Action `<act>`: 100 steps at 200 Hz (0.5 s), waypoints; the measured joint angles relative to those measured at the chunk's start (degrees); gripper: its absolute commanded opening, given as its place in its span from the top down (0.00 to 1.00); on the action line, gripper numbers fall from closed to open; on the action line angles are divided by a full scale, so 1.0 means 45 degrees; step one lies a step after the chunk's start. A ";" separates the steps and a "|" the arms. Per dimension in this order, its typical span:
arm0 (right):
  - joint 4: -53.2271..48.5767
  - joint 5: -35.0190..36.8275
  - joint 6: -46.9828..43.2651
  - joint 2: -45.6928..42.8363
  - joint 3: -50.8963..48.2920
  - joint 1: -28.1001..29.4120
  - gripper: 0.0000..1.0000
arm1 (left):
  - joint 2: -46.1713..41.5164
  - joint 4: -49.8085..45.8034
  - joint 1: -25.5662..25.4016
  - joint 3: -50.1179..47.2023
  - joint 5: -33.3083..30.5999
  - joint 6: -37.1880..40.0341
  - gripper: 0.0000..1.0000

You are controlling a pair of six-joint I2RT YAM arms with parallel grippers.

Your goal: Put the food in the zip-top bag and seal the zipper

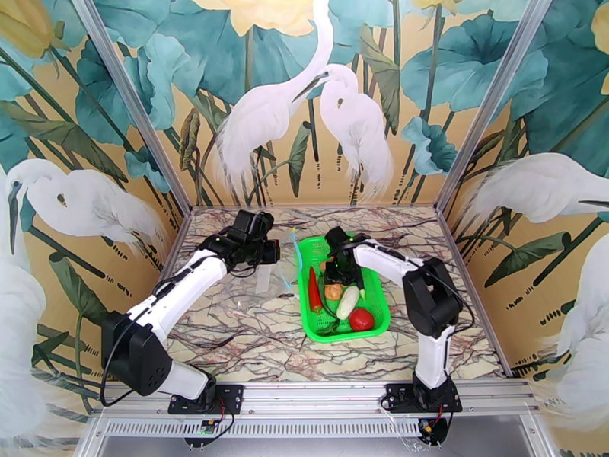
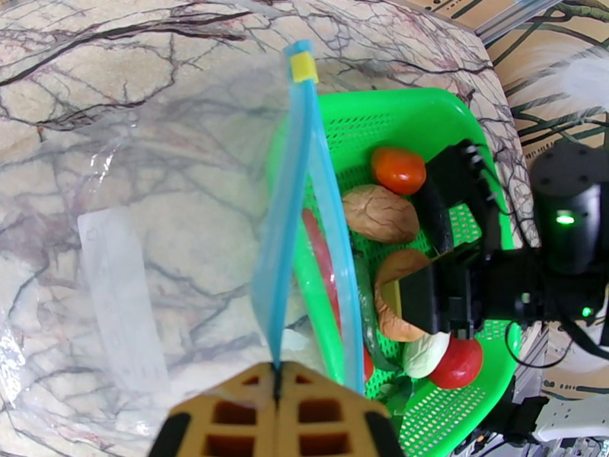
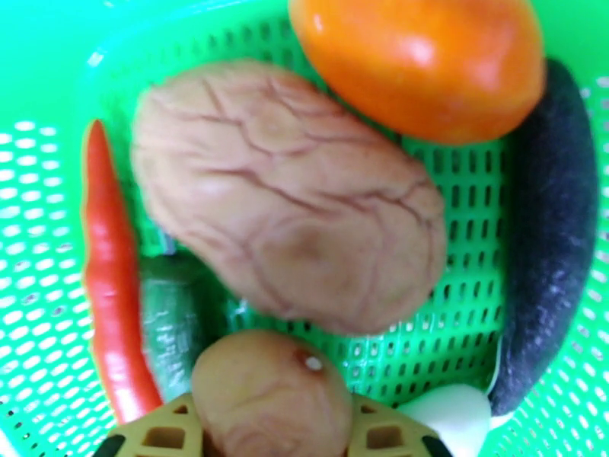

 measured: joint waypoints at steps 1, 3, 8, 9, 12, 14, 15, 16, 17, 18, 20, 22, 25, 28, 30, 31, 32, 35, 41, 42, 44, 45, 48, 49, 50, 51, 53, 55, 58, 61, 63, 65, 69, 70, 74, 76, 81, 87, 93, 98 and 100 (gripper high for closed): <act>0.0000 0.0015 0.0000 -0.0073 0.0010 -0.0010 0.74 | 0.0015 0.0000 -0.0005 0.0019 0.0015 0.0000 1.00; 0.0005 0.0029 0.0000 -0.0151 0.0015 -0.0010 0.74 | 0.0024 -0.0005 -0.0005 0.0034 0.0034 -0.0005 1.00; -0.0005 0.0058 -0.0010 -0.0369 0.0053 -0.0039 0.75 | 0.0087 0.0000 -0.0005 0.0087 0.0068 -0.0034 1.00; -0.0005 0.0068 -0.0010 -0.0393 0.0058 -0.0044 0.74 | 0.0092 0.0000 -0.0005 0.0097 0.0078 -0.0044 1.00; 0.0000 0.0073 -0.0015 -0.0549 0.0107 -0.0058 0.74 | 0.0121 0.0000 -0.0005 0.0126 0.0097 -0.0044 1.00; 0.0005 0.0083 -0.0024 -0.0651 0.0141 -0.0068 0.74 | 0.0155 0.0000 -0.0005 0.0151 0.0107 -0.0044 1.00; 0.0005 0.0092 -0.0029 -0.0690 0.0151 -0.0073 0.74 | 0.0165 0.0000 -0.0005 0.0155 0.0117 -0.0049 1.00; 0.0005 0.0107 -0.0039 -0.0724 0.0165 -0.0073 0.75 | 0.0175 0.0000 -0.0005 0.0175 0.0131 -0.0049 1.00; 0.0015 0.0126 -0.0044 -0.0777 0.0189 -0.0083 0.75 | 0.0180 0.0000 -0.0005 0.0185 0.0136 -0.0049 1.00; 0.0015 0.0126 -0.0039 -0.0811 0.0204 -0.0087 0.75 | 0.0185 0.0000 -0.0005 0.0194 0.0141 -0.0049 1.00; 0.0024 0.0121 -0.0044 -0.0923 0.0248 -0.0097 0.75 | 0.0209 0.0005 -0.0005 0.0209 0.0151 -0.0049 1.00; 0.0039 0.0146 -0.0053 -0.1025 0.0291 -0.0107 0.75 | 0.0238 0.0005 -0.0005 0.0233 0.0175 -0.0053 1.00; 0.0058 0.0160 -0.0053 -0.1161 0.0355 -0.0121 0.74 | 0.0262 0.0005 -0.0005 0.0262 0.0185 -0.0058 1.00; 0.0073 0.0165 -0.0058 -0.1287 0.0427 -0.0141 0.75 | 0.0296 0.0005 -0.0005 0.0296 0.0223 -0.0092 1.00; 0.0078 0.0175 -0.0063 -0.1375 0.0481 -0.0151 0.75 | 0.0311 0.0000 -0.0005 0.0311 0.0228 -0.0097 1.00; 0.0083 0.0175 -0.0068 -0.1423 0.0525 -0.0151 0.75 | 0.0325 0.0000 -0.0010 0.0325 0.0228 -0.0097 1.00; 0.0083 0.0170 -0.0073 -0.1452 0.0549 -0.0151 0.75 | 0.0335 0.0000 -0.0010 0.0335 0.0233 -0.0097 1.00; 0.0102 0.0170 -0.0087 -0.1603 0.0665 -0.0151 0.74 | 0.0359 0.0000 -0.0010 0.0374 0.0282 -0.0126 1.00; 0.0170 0.0170 -0.0092 -0.1851 0.0874 -0.0155 0.74 | 0.0418 0.0015 -0.0015 0.0437 0.0335 -0.0151 1.00; 0.0180 0.0165 -0.0092 -0.1880 0.0899 -0.0155 0.74 | 0.0427 0.0005 -0.0015 0.0457 0.0359 -0.0165 1.00; 0.0214 0.0165 -0.0092 -0.1953 0.0967 -0.0170 0.74 | 0.0437 0.0005 -0.0015 0.0476 0.0374 -0.0180 1.00; 0.0219 0.0165 -0.0092 -0.1982 0.0991 -0.0175 0.74 | 0.0442 0.0005 -0.0015 0.0481 0.0384 -0.0189 1.00; 0.0267 0.0160 -0.0092 -0.2089 0.1083 -0.0175 0.75 | 0.0466 0.0015 -0.0015 0.0515 0.0413 -0.0194 1.00; 0.0291 0.0160 -0.0087 -0.2147 0.1132 -0.0175 0.74 | 0.0481 0.0005 -0.0019 0.0534 0.0418 -0.0209 1.00; 0.0306 0.0160 -0.0092 -0.2171 0.1151 -0.0175 0.75 | 0.0486 0.0000 -0.0024 0.0549 0.0423 -0.0223 1.00; 0.0316 0.0160 -0.0092 -0.2191 0.1175 -0.0175 0.75 | 0.0495 -0.0005 -0.0029 0.0568 0.0427 -0.0248 1.00; 0.0350 0.0151 -0.0092 -0.2259 0.1239 -0.0180 0.74 | 0.0500 0.0000 -0.0029 0.0588 0.0432 -0.0267 1.00; 0.0389 0.0131 -0.0087 -0.2331 0.1302 -0.0180 0.74 | 0.0515 0.0005 -0.0029 0.0612 0.0452 -0.0287 1.00; 0.0442 0.0107 -0.0087 -0.2419 0.1394 -0.0175 0.74 | 0.0525 0.0005 -0.0039 0.0661 0.0471 -0.0306 1.00; 0.0495 0.0068 -0.0087 -0.2497 0.1481 -0.0175 0.74 | 0.0544 0.0010 -0.0044 0.0699 0.0500 -0.0355 1.00; 0.0525 0.0034 -0.0087 -0.2545 0.1540 -0.0175 0.74 | 0.0549 0.0005 -0.0053 0.0733 0.0515 -0.0379 1.00; 0.0563 0.0015 -0.0087 -0.2584 0.1593 -0.0175 0.74 | 0.0559 0.0000 -0.0063 0.0767 0.0515 -0.0384 1.00; 0.0651 -0.0068 -0.0083 -0.2667 0.1695 -0.0175 0.74 | 0.0573 0.0005 -0.0083 0.0835 0.0554 -0.0423 1.00; 0.0665 -0.0083 -0.0078 -0.2676 0.1715 -0.0175 0.74 | 0.0578 0.0010 -0.0087 0.0865 0.0559 -0.0437 1.00; 0.0767 -0.0131 -0.0078 -0.2744 0.1812 -0.0175 0.74 | 0.0583 0.0019 -0.0092 0.0928 0.0597 -0.0461 1.00; 0.0826 -0.0175 -0.0068 -0.2773 0.1851 -0.0175 0.74 | 0.0588 0.0015 -0.0112 0.0976 0.0612 -0.0491 1.00; 0.0923 -0.0238 -0.0053 -0.2817 0.1943 -0.0175 0.74 | 0.0597 0.0029 -0.0141 0.1059 0.0651 -0.0529 1.00; 0.1039 -0.0364 -0.0029 -0.2837 0.2074 -0.0170 0.75 | 0.0602 0.0083 -0.0165 0.1141 0.0714 -0.0612 1.00; 0.1190 -0.0481 0.0010 -0.2837 0.2181 -0.0170 0.74 | 0.0602 0.0117 -0.0170 0.1219 0.0767 -0.0670 1.00; 0.1297 -0.0568 0.0019 -0.2832 0.2239 -0.0160 0.75 | 0.0602 0.0175 -0.0180 0.1273 0.0831 -0.0729 1.00; 0.1341 -0.0607 0.0029 -0.2832 0.2259 -0.0151 0.75 | 0.0602 0.0194 -0.0180 0.1292 0.0850 -0.0758 1.00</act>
